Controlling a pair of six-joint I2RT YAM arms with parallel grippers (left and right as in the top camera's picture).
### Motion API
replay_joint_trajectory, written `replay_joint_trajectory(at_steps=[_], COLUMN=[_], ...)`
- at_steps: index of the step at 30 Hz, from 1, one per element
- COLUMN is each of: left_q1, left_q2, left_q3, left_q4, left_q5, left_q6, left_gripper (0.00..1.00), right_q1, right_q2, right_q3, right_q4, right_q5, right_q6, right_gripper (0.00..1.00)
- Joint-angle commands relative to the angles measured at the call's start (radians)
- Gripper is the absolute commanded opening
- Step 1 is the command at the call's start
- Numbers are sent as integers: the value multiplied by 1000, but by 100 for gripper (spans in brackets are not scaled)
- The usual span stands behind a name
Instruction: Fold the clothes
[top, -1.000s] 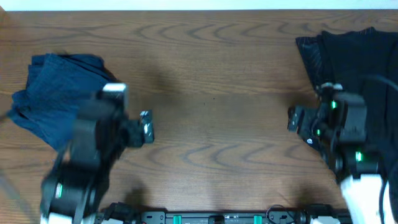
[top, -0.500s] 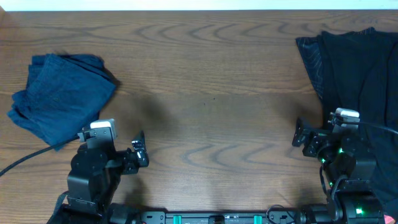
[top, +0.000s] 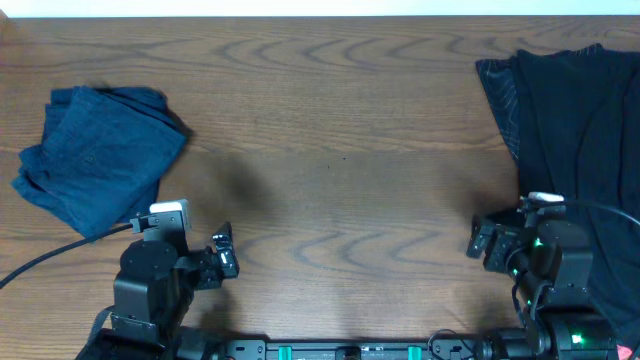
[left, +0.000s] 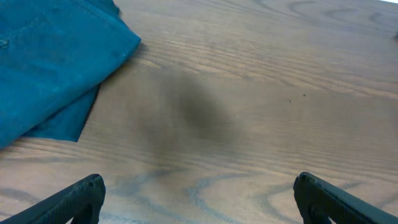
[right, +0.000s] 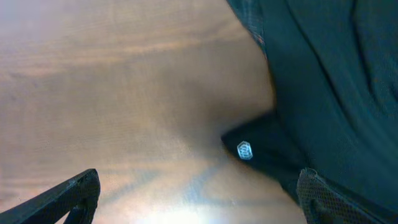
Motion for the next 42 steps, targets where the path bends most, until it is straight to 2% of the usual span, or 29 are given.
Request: replay_joint_trajectory(at_steps=[1,6,10,15,21,30,33,37,42], left_q1=[0,0,0,0,0,0,0,0,0], left_q2=[-5,-5,-5,-5,-5,-5,-5,-5,-5], left_q3=[-1,-1,-1,-1,-1,-1,-1,-1,-1], left_q4=[-3,-3,-3,-3,-3,-3,-3,-3,-3], left_q5=[-12,-12,-12,-12,-12,-12,-12,-12,-12], left_q6=[-9,-9,-9,-9,-9,-9,-9,-9,-9], left_gripper=[98,98,98,98,98,98,98,98,98], right_q1=[11,-6,-5,22,56,89,92,92,92], right_q2=[0,-48,-129,-280,-453,-525,-525,-525,-514], right_q3=[-8,-11,-24,-125,-332,-571,-575,-574,-575], right_q4=[-39,-100,-46,169,489,908,880,742,754], right_q5=[21,18,16,-26,-66,-66,-69,-69,-69], right_q6=[-13,-13,-55,-137,-145,-196,-247,-276,-269], right_gripper=[99,99,99,99,99,99,99,99,99])
